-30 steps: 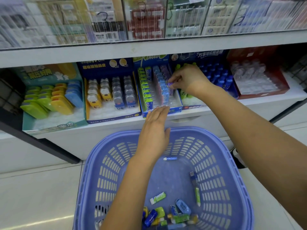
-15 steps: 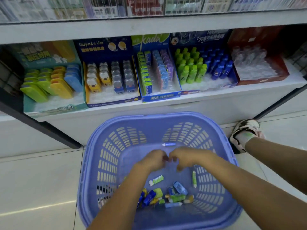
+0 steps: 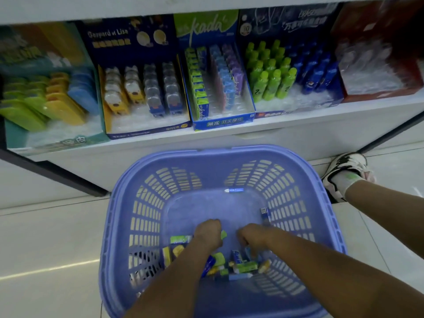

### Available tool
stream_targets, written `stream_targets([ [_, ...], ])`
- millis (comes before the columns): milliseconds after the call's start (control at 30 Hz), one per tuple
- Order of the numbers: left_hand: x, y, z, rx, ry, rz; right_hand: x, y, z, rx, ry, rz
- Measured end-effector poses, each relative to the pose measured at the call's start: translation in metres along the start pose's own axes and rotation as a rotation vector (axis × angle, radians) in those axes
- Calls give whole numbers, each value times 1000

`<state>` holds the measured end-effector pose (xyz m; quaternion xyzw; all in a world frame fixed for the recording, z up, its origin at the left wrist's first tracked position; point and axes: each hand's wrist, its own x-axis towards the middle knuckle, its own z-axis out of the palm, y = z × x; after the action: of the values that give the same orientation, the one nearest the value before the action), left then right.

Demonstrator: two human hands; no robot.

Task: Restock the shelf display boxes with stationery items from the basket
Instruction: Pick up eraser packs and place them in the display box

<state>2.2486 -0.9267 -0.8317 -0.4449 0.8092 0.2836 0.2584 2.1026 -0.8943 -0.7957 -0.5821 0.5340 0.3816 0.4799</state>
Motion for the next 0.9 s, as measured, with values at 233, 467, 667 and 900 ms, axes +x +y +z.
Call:
stream_targets([
  [233,-7,-1,-77,-1034,-136,-255,-52,15,-47,270,552,38],
  [467,-71,-6,-185,-1813,-185,162,-139,-25,-77,874,1337,-486],
  [667,-137,-30,-235,-1568,216,291,-181,-74,-104,837,1390,-620],
  [900,-187,-84,-250,-1605,526,325,-208,-130,-173,409,1280,-680],
])
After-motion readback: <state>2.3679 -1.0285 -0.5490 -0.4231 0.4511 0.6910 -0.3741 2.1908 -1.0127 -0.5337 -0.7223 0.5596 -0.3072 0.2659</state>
